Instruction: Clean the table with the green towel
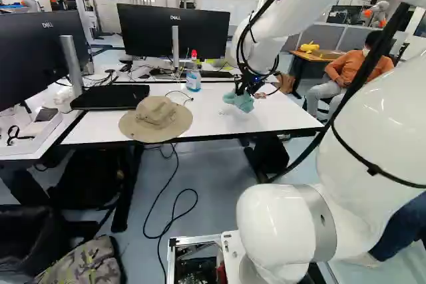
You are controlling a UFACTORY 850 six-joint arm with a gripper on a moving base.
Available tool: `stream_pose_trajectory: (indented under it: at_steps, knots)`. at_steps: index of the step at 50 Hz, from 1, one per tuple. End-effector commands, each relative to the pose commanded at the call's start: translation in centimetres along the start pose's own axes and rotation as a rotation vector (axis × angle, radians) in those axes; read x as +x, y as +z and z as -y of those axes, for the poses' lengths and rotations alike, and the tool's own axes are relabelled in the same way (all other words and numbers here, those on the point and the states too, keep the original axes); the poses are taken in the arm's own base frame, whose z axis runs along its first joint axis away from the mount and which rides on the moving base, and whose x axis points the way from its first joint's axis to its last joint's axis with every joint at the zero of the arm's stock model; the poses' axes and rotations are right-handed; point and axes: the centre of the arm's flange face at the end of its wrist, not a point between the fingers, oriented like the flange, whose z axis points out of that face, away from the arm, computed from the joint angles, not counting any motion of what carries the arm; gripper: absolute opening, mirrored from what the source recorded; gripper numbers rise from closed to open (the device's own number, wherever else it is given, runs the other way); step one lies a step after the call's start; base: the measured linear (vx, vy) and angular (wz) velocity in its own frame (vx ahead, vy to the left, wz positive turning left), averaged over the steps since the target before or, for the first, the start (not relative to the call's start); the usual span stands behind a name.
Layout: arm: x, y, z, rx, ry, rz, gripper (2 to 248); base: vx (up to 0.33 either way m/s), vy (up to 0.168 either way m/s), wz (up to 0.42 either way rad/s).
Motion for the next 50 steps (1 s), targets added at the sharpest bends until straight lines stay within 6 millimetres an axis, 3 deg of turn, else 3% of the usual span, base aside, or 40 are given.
stream_pose_trajectory:
  at_steps: [33,50]
  knots:
    - [0.6,3.4,0.3,0.003,-0.005,-0.066,49,0.0,0.0,0.0]
    - [0.3,5.3,2.4,0.03,-0.041,-0.081,49,0.0,0.0,0.0]
